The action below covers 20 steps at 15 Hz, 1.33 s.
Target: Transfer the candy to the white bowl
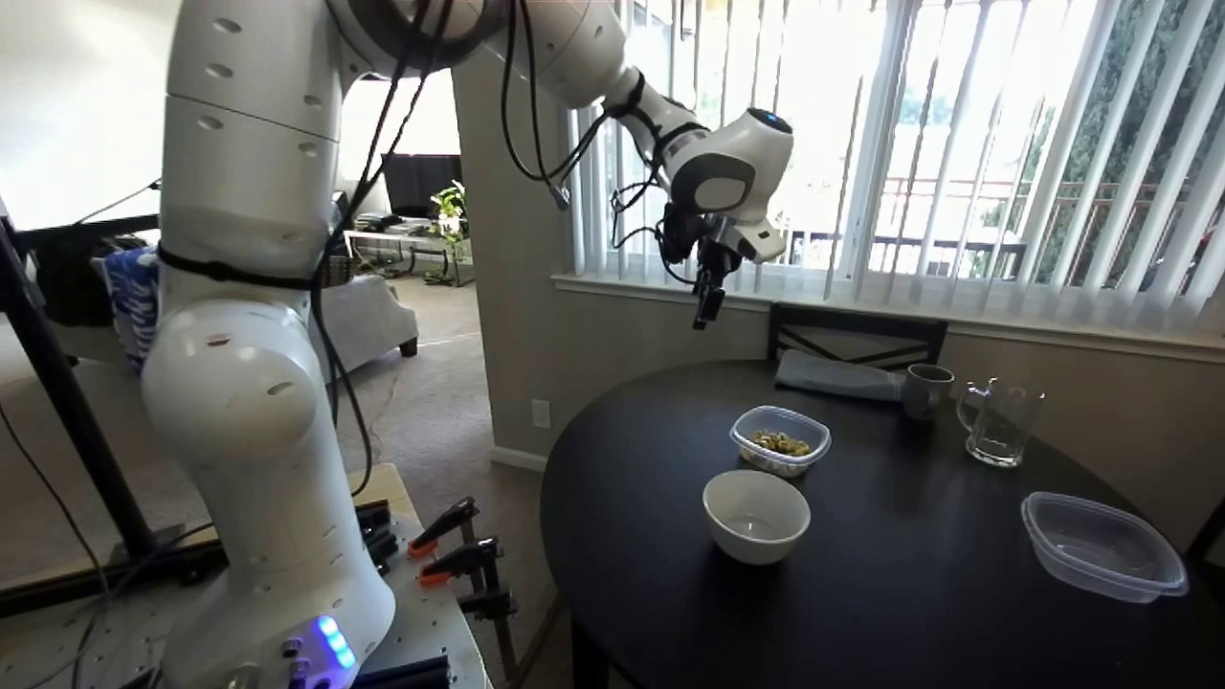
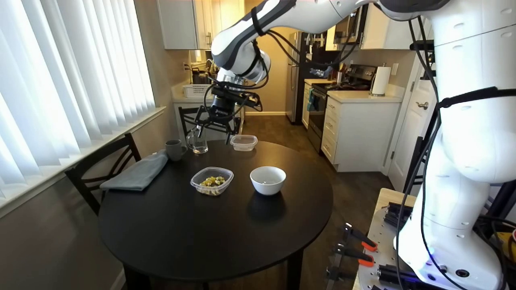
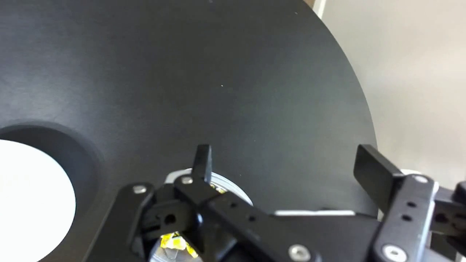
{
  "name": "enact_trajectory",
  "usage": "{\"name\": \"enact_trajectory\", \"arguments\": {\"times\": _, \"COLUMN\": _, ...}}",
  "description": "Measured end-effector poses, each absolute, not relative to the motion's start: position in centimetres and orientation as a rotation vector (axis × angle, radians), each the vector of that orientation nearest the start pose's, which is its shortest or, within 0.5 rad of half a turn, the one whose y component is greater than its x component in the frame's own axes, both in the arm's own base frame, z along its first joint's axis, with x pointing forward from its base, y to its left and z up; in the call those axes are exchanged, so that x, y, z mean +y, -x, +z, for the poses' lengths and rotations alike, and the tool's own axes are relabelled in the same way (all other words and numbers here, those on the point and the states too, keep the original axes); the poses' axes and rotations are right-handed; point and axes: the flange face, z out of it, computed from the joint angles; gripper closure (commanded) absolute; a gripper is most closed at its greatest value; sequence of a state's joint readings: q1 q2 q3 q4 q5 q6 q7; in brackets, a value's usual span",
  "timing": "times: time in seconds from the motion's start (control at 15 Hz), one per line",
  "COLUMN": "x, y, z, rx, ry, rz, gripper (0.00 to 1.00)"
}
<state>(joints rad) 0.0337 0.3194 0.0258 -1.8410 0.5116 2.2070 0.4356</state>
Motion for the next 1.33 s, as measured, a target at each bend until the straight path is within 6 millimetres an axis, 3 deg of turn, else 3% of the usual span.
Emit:
{"name": "enact_trajectory", "arguments": {"times": 0.33, "x": 7.2, "y": -66.1, "z": 37.3, "rx": 1.227, "ry": 2.416, "rz": -0.011, "gripper": 0.0}}
{"name": "enact_trajectory", "arguments": {"times": 0.8, "x": 3.9, "y": -67.7, "z": 31.6, "rx": 1.633, "ry": 2.297, "rz": -0.041, "gripper": 0.0}}
{"name": "enact_trajectory", "arguments": {"times": 1.0, "x": 3.4, "y": -67.9, "z": 30.6, "rx": 1.667, "ry": 2.292, "rz": -0.031, "gripper": 0.0}}
{"name": "enact_trajectory", "arguments": {"times": 1.33, "x": 3.6, "y": -67.9, "z": 30.7, "rx": 1.663, "ry": 2.293, "rz": -0.03, "gripper": 0.0}}
